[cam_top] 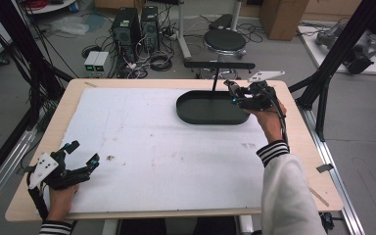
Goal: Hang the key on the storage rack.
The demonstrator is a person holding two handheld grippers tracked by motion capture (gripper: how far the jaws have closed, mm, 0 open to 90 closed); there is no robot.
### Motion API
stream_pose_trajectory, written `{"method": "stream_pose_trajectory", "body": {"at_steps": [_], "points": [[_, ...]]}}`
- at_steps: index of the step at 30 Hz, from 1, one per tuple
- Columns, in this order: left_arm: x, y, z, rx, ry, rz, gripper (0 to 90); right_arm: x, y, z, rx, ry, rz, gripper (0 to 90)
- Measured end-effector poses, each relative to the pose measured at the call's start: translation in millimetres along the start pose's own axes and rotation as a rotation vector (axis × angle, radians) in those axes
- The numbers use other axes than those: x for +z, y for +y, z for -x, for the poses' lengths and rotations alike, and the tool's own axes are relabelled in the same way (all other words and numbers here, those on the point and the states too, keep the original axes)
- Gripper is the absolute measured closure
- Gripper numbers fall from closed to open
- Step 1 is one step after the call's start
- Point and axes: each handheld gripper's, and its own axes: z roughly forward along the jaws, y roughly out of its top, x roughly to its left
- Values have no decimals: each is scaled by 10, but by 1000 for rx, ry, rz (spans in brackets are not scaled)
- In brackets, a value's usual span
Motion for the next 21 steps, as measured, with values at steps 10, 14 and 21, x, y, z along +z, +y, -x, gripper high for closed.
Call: {"method": "stream_pose_trajectory", "body": {"at_steps": [10, 14, 21], "points": [[1, 0, 0, -1, 0, 1, 118, -3, 115, 89, 17, -30, 27, 481], [1, -1, 0, -1, 1, 1, 118, -2, 155, 117, 30, -35, 33, 482], [1, 0, -1, -2, 0, 1, 118, 7, 222, 157, 35, -53, 49, 481]]}}
